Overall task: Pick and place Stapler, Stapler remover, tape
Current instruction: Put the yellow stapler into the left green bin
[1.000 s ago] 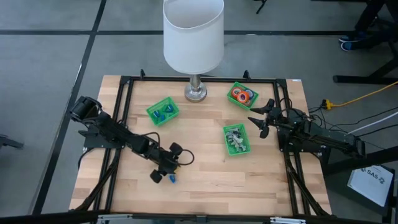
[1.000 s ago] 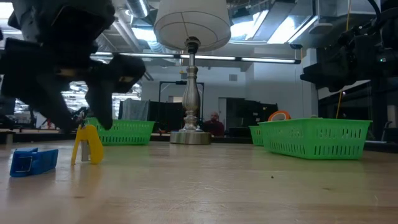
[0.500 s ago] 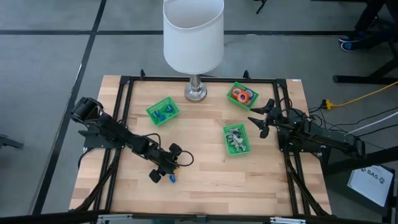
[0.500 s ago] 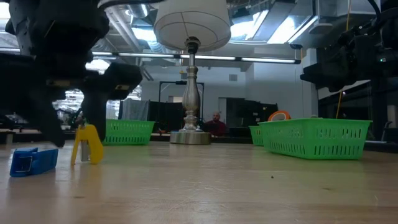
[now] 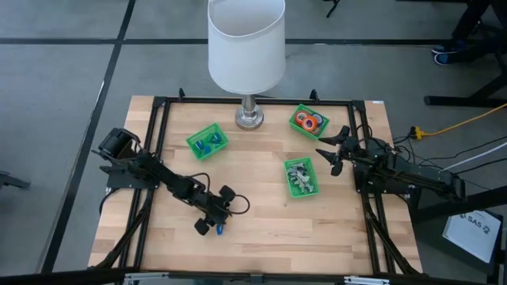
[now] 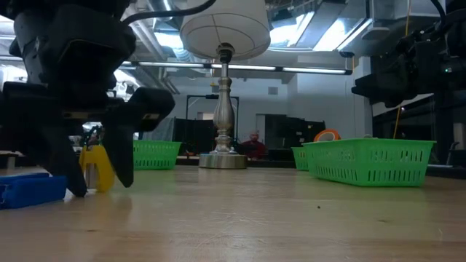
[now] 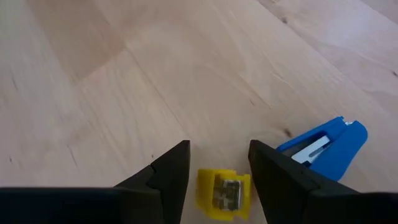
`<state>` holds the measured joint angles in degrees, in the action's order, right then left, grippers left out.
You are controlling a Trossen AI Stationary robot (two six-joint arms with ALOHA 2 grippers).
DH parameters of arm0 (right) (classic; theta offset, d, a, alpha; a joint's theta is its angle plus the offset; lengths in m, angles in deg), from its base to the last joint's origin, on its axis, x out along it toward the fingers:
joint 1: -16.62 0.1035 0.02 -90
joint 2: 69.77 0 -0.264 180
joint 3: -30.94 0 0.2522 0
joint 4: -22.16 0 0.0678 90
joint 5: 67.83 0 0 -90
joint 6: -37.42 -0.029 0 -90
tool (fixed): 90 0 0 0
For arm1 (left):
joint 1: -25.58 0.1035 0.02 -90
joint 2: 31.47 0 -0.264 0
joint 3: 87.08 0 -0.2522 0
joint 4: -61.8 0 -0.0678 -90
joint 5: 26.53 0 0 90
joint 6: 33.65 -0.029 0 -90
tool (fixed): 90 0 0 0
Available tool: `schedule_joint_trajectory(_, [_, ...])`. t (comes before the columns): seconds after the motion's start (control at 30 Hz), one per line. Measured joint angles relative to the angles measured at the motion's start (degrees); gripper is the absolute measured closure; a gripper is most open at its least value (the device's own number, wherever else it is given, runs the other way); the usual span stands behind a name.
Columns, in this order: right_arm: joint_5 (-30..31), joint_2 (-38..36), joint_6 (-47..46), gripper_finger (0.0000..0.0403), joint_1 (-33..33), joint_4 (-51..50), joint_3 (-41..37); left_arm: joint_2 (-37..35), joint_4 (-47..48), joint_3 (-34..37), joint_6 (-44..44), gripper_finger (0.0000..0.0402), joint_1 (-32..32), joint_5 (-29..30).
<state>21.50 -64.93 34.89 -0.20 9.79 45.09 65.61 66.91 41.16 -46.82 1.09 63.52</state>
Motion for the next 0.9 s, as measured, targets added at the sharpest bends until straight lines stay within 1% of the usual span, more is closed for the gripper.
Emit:
schedule_joint_trajectory(0.17, [0.00,0.02,-0.02,0.0183,0.00,0.02,0.01,-0.02,0.92,-0.04,2.07,0.0266,0.00,-0.12])
schedule_joint_trajectory(0.47, [0.00,0.02,-0.01,0.0183,0.00,0.02,0.01,-0.29,1.97,0.02,2.58,0.0330,0.60,-0.17])
schedule_joint_trajectory(0.6, [0.00,0.00,-0.01,0.0183,0.01,0.00,0.00,-2.08,4.03,0.19,2.58,0.0342,2.59,0.41])
schedule_joint_trajectory(0.67, [0.00,0.00,-0.02,0.0183,0.00,0.00,-0.01,-3.43,5.26,0.40,2.03,0.0342,4.21,1.87])
schedule_joint_trajectory(0.77, [0.00,0.00,-0.01,0.0183,0.00,0.00,-0.01,-6.91,7.10,0.37,1.34,0.0336,7.26,5.93])
schedule_joint_trajectory(0.9, [0.00,0.00,0.00,0.0183,0.00,0.00,0.01,-12.18,13.69,0.33,0.39,0.0337,12.53,10.85])
